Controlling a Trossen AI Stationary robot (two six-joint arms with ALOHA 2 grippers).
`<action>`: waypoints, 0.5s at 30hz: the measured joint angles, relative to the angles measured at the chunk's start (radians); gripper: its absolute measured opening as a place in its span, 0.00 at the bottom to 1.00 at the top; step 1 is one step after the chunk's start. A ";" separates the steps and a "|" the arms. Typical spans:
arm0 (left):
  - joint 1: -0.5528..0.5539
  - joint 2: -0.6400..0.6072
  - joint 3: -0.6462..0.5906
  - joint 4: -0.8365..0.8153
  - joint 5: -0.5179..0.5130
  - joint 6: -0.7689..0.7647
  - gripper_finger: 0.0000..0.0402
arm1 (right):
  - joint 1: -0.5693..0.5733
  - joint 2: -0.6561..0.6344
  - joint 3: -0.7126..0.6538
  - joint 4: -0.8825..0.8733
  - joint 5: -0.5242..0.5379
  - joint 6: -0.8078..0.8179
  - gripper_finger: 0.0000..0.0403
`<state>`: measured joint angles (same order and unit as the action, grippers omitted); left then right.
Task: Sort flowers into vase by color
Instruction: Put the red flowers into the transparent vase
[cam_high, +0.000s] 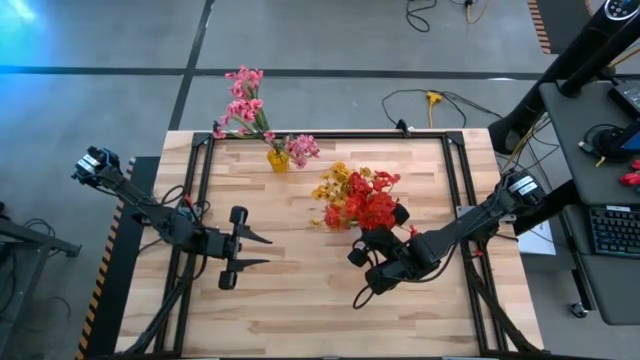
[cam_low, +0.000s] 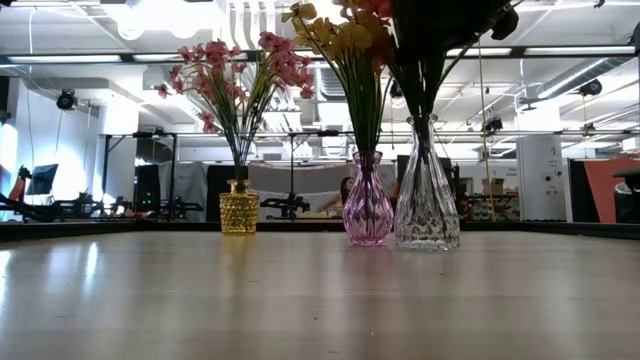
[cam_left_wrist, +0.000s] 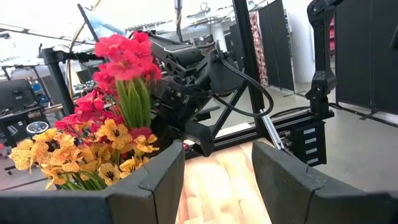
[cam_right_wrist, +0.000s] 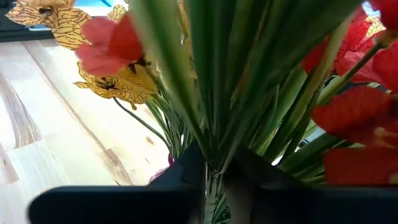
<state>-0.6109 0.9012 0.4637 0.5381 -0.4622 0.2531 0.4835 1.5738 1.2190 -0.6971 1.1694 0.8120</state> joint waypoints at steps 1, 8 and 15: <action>0.000 0.000 0.000 0.000 0.000 0.000 0.43 | 0.000 0.000 0.000 0.000 -0.001 0.000 0.10; 0.000 0.000 0.000 -0.002 -0.001 0.000 0.43 | 0.003 0.000 0.020 0.002 -0.003 -0.002 0.32; 0.000 0.000 0.000 -0.002 -0.002 0.000 0.43 | 0.005 0.000 0.071 -0.004 -0.069 -0.037 0.45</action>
<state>-0.6109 0.9012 0.4637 0.5358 -0.4644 0.2531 0.4885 1.5738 1.2899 -0.7010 1.1005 0.7754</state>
